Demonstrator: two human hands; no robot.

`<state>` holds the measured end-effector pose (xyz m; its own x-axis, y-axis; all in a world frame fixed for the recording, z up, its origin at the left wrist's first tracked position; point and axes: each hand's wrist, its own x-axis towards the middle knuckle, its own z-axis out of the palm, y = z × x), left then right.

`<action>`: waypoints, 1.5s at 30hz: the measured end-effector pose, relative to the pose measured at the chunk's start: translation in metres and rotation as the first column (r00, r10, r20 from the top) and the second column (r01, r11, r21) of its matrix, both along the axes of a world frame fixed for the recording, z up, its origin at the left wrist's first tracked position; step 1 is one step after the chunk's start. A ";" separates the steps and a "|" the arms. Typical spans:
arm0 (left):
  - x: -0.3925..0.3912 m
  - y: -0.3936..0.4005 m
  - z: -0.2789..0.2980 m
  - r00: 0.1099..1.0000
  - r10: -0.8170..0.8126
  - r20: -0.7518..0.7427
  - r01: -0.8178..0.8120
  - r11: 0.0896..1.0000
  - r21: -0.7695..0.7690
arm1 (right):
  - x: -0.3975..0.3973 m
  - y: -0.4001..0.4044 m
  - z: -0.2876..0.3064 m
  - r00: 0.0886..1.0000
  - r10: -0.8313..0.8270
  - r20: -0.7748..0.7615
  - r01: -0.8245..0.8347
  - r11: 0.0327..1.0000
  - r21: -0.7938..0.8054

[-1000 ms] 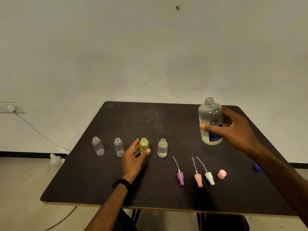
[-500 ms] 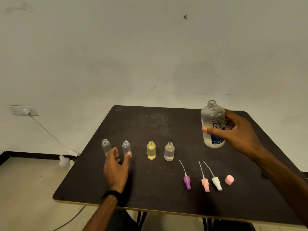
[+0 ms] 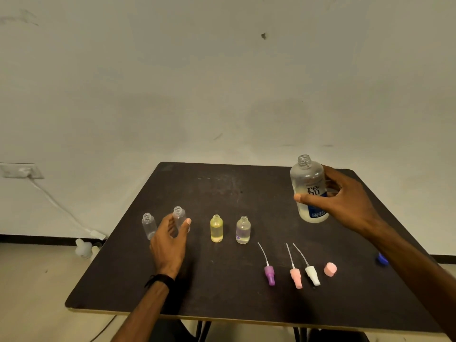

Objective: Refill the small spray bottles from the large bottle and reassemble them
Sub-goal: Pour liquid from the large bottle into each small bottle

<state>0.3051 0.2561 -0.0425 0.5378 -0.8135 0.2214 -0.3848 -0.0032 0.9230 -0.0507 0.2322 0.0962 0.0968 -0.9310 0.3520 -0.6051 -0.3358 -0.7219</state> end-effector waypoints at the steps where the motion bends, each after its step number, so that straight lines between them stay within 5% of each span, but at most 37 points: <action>1: -0.002 0.001 0.009 0.999 -0.033 -0.008 0.033 0.999 -0.039 | -0.001 -0.001 0.000 1.000 -0.003 -0.019 0.003 1.000 -0.005; 8: -0.043 0.006 0.077 0.945 -0.315 0.086 0.326 0.920 -0.218 | 0.004 -0.002 0.013 0.940 0.002 -0.341 -0.053 0.989 -0.139; 16: -0.094 0.011 0.074 0.885 -0.456 0.096 0.465 0.848 -0.256 | 0.012 0.010 0.027 0.756 -0.037 -0.654 -0.157 0.959 -0.236; 37: -0.114 0.021 0.061 0.882 -0.466 0.076 0.471 0.860 -0.197 | 0.019 0.007 0.027 0.564 -0.079 -0.822 -0.263 0.927 -0.269; 45: -0.114 0.022 0.057 0.884 -0.461 0.077 0.467 0.864 -0.188 | 0.019 0.004 0.027 0.558 -0.077 -0.826 -0.285 0.917 -0.278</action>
<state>0.1906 0.2780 0.0147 0.1002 -0.9058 0.4116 -0.3234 0.3616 0.8745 -0.0318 0.2357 0.1227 0.5936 -0.7239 0.3516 -0.8045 -0.5434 0.2396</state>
